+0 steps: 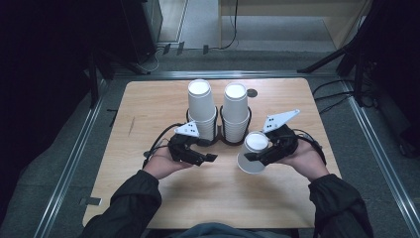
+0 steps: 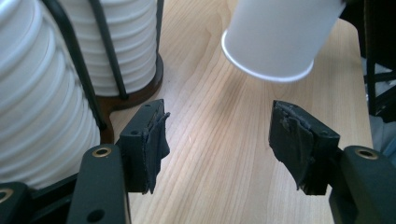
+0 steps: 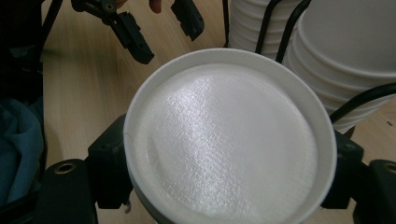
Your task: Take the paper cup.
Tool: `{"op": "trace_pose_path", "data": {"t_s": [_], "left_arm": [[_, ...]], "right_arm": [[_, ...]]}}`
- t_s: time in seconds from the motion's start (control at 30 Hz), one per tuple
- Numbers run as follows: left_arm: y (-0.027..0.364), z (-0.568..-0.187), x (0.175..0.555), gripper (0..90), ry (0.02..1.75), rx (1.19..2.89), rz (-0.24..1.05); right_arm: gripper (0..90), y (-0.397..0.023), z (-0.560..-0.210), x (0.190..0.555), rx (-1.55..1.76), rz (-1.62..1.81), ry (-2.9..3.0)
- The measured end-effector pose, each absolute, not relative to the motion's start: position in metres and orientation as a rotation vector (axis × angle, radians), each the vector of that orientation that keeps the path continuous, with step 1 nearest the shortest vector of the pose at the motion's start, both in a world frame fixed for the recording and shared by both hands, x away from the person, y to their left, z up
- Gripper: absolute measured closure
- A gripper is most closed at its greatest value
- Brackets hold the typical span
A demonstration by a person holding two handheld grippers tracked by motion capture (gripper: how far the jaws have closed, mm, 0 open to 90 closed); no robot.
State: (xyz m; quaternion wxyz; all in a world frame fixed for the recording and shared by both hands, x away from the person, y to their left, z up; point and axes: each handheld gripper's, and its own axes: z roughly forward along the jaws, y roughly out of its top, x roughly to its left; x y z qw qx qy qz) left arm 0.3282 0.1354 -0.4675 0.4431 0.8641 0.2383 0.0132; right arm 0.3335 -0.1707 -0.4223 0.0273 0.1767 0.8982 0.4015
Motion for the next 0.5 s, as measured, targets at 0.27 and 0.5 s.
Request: {"op": "trace_pose_path", "data": {"t_s": [0.27, 0.5], "left_arm": [[0.141, -0.465, 0.329, 32.4, 0.583, 2.099, 0.054], [0.138, -0.462, 0.326, 12.1, 0.556, 2.128, -0.06]], "right_arm": [[23.2, -0.157, -0.444, 0.335, 0.534, 1.221, 2.806], [23.3, -0.152, -0.455, 0.333, 0.532, 1.269, 2.806]]}}
